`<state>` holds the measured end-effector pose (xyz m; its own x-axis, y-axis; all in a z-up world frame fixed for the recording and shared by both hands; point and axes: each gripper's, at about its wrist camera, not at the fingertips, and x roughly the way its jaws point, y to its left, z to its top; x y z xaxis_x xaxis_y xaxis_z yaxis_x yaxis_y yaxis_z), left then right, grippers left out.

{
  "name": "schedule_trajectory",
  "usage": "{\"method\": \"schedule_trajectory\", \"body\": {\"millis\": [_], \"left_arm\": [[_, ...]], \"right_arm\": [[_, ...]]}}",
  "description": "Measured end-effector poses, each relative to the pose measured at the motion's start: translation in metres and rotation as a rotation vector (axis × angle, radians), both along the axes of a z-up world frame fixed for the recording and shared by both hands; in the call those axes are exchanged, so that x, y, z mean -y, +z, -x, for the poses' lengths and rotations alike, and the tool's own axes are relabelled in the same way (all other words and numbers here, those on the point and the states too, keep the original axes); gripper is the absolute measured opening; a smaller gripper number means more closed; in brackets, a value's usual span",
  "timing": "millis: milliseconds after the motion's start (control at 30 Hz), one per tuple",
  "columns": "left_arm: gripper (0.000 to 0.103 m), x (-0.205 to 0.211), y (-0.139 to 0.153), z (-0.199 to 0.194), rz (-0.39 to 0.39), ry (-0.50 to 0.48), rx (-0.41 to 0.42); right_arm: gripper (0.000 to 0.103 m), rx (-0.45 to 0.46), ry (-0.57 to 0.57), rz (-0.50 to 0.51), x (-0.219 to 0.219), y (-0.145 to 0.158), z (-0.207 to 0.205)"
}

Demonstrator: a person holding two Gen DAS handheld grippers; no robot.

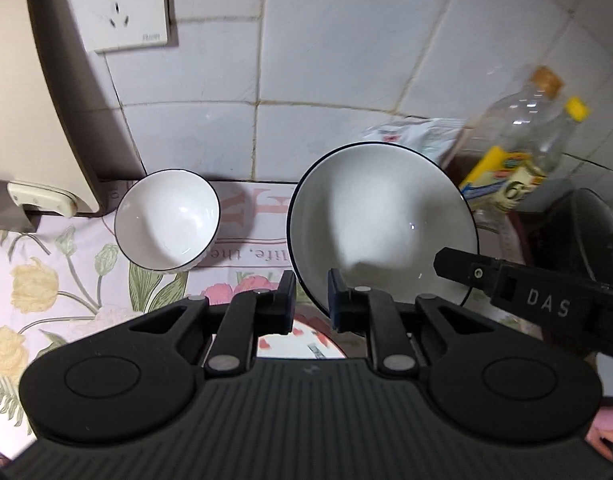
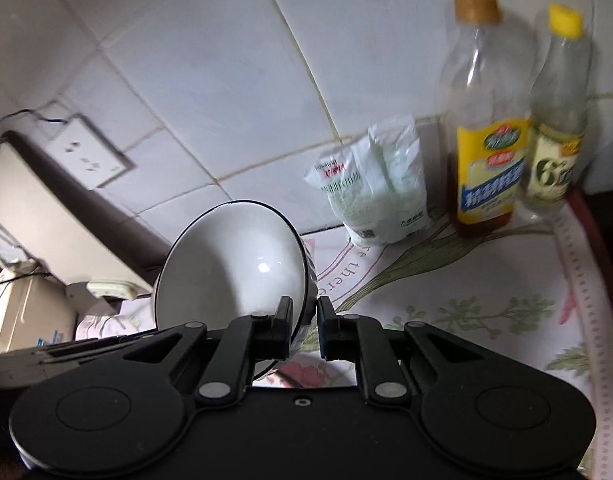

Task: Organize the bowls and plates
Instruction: 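Lift the white bowl with both grippers and carry it toward the placed bowl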

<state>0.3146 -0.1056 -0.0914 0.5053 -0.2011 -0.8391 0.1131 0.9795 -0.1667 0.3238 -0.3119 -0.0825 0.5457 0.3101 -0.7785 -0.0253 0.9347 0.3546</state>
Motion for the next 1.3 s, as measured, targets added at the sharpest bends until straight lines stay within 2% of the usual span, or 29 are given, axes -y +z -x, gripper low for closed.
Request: {"method": "schedule_trajectory", "body": {"millis": [133,300,633,833,1000,1300], "left_arm": [[0.015,0.011,0.022,0.027,-0.005,-0.012,0.034],[0.015,0.028,0.04,0.06,-0.01,-0.023,0.048],[0.015,0.067,0.048,0.113,0.017,-0.07,0.064],[0.015,0.086,0.035,0.131,0.045,-0.099,0.051],[0.015,0.097,0.019,0.138,0.05,-0.105,0.047],[0.015,0.098,-0.021,0.136,0.055,-0.087,-0.006]], "right_arm": [[0.016,0.023,0.007,0.005,0.01,0.025,0.026],[0.017,0.035,0.01,-0.015,0.031,0.043,0.056],[0.018,0.037,-0.003,0.017,0.071,0.056,0.114],[0.019,0.001,-0.042,0.001,0.095,0.042,0.139],[0.019,-0.052,-0.071,-0.037,0.112,0.018,0.147],[0.019,-0.127,-0.075,-0.052,0.112,-0.025,0.152]]}}
